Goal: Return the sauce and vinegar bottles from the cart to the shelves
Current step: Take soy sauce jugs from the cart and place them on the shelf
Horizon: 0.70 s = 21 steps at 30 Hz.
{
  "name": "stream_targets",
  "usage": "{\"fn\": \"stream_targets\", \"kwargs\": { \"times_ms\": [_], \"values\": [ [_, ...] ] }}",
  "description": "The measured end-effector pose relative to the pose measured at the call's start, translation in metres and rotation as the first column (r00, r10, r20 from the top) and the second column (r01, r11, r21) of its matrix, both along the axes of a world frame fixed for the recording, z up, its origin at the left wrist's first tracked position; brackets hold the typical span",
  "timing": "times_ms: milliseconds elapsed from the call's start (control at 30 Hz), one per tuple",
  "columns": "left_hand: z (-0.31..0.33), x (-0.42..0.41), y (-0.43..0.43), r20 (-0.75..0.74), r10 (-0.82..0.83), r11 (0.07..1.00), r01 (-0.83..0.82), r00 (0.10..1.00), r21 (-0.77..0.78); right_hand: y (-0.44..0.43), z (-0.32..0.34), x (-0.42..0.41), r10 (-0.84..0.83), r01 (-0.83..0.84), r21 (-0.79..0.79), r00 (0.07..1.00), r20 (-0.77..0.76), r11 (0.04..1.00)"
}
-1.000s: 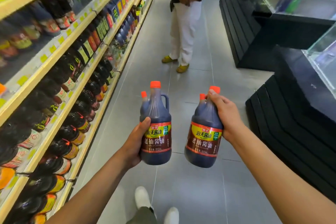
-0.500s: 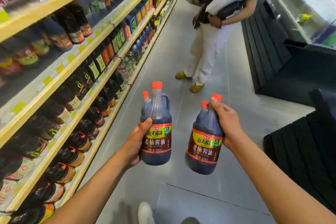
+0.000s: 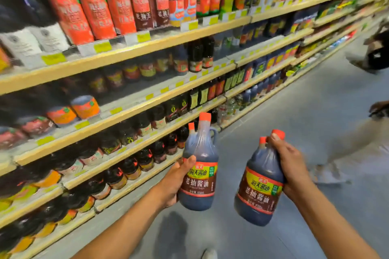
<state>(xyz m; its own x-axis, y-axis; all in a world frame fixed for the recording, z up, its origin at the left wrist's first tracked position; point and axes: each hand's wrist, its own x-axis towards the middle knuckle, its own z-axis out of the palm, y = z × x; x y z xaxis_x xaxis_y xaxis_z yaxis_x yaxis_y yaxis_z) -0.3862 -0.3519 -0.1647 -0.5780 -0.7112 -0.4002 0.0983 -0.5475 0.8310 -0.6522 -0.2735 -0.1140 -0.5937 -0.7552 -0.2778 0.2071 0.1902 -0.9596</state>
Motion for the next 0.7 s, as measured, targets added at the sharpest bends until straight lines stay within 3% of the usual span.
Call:
{"fn": "stream_targets", "kwargs": {
  "times_ms": [367, 700],
  "values": [
    [-0.002, 0.081, -0.022, -0.037, 0.466, 0.885, -0.466, 0.884, 0.008, -0.157, 0.006, 0.079, 0.438, -0.438, -0.102, 0.899, -0.027, 0.893],
    [-0.032, 0.164, -0.096, -0.032, 0.592, 0.806, -0.591, 0.805, 0.039, -0.284, 0.013, 0.168, 0.555, -0.594, -0.192, 0.802, -0.22, 0.781]
  ]
}}
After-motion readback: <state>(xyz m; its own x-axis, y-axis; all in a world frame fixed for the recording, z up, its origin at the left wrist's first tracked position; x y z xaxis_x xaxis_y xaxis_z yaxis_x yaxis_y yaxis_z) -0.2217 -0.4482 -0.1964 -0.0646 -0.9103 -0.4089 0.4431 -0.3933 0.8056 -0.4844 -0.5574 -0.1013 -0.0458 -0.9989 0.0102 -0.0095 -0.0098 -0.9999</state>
